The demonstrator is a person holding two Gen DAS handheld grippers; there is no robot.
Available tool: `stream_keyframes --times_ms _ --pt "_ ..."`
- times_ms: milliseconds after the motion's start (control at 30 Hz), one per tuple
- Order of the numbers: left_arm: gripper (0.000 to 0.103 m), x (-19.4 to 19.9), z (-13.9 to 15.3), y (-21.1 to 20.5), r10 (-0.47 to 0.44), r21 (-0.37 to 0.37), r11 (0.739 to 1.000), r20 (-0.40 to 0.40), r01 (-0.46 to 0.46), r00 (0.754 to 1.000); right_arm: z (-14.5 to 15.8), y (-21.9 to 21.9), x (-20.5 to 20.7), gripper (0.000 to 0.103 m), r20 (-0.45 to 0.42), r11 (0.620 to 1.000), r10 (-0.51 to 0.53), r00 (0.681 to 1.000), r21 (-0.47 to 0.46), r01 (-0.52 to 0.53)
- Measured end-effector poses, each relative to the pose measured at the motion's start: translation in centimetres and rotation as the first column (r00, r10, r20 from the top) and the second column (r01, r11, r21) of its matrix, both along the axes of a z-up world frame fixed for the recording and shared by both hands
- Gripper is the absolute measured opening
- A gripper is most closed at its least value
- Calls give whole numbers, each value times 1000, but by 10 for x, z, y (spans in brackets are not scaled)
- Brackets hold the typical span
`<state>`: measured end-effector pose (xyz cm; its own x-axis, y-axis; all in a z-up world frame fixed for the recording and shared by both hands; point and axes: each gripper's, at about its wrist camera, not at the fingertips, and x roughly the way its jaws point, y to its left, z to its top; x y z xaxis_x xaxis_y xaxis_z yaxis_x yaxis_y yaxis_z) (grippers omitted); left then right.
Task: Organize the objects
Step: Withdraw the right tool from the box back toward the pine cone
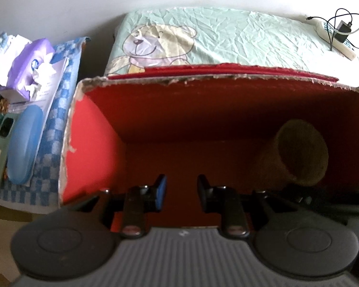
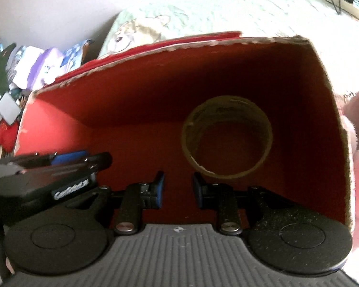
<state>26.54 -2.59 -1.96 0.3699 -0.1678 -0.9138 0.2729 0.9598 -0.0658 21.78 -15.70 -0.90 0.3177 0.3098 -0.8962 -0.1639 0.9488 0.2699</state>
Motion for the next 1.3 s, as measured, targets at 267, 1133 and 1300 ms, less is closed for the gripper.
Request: stream_keyframes --times_ms 267,1133,1300 --pt "32 -1 -2 -5 -5 10 1000 -1 5 1000 -2 -18 4 20 4 992 -121 993 29 121" --pt "32 -20 12 -14 -11 99 995 141 -3 990 34 -37 -52 24 275 995 -97 957 41 89" --pt "40 -54 44 -10 -12 71 997 221 -4 975 50 -65 -75 24 351 993 -87 932 106 53"
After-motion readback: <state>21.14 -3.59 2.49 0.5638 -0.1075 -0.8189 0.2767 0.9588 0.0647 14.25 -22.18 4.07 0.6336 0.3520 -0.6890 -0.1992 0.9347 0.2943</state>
